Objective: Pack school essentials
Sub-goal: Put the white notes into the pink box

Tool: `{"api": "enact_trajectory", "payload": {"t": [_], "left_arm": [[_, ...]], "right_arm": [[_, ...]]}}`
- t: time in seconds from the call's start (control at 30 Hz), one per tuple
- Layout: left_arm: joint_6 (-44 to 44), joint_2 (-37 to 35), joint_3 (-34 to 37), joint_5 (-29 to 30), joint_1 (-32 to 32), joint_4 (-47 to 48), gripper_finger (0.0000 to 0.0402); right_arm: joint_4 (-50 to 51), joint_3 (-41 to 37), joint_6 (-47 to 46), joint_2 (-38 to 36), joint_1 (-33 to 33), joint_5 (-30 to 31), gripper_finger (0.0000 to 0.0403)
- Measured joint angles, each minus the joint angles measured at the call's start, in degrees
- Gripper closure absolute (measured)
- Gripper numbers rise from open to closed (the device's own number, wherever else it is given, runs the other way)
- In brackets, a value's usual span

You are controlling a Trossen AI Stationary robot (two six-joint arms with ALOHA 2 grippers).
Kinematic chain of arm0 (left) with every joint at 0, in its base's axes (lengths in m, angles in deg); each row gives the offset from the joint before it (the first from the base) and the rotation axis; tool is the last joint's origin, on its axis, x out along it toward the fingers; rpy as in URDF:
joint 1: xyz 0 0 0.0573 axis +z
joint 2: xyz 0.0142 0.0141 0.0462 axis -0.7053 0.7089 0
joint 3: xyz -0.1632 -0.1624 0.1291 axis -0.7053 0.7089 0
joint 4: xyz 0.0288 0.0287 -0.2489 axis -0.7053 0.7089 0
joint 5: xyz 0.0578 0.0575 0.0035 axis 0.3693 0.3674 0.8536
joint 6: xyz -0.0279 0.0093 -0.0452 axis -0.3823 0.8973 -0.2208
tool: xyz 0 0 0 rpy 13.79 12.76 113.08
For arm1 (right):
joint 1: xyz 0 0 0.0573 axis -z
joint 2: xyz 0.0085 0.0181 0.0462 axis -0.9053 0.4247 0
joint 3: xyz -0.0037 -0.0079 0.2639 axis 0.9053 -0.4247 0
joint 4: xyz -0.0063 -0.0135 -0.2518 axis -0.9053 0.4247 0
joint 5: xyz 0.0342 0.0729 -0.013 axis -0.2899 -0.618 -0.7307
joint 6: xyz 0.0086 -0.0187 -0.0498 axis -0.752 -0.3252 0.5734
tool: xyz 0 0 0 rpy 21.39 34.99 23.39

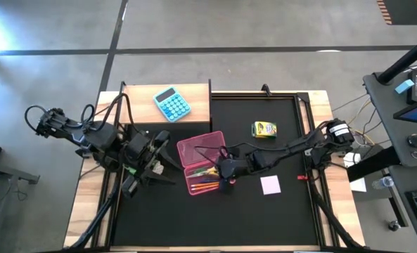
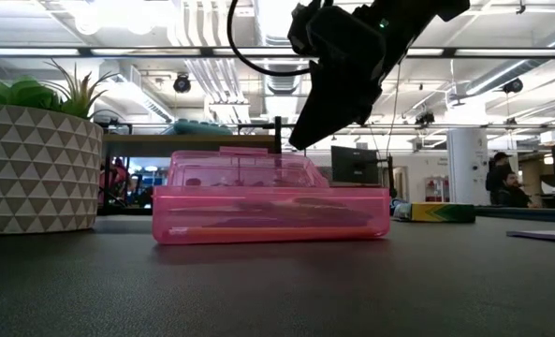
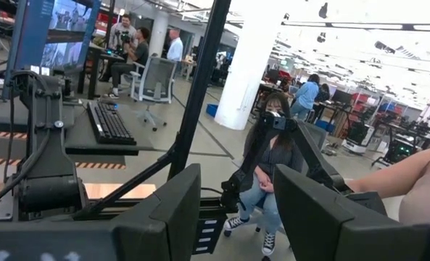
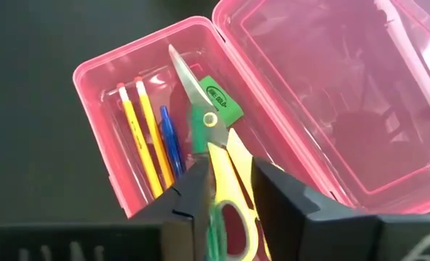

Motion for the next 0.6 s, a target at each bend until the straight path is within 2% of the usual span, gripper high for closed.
{"api": "enact_trajectory", "payload": {"t": [0.13, 0.27, 0.43, 0.6], "left_arm": [[0.02, 0.0, 0.0, 0.0, -0.01, 0.02, 0.0244], [0.02, 0.0, 0.0, 0.0, -0.01, 0.04, 0.0244], [0.0, 1.76, 0.0, 0.02, -0.01, -0.09, 0.0244], [0.0, 4.57, 0.0, 0.25, 0.65, -0.1, 0.0244]], "right_arm": [[0.25, -0.01, -1.08, -0.67, 0.0, -0.02, 0.027], [2.43, -0.06, -6.3, -4.8, 0.0, 0.0, 0.0245], [11.64, -0.04, -13.2, -11.21, -1.35, 0.0, 0.0237], [21.06, -0.04, -22.48, -15.71, -6.12, -0.1, 0.0241]]}}
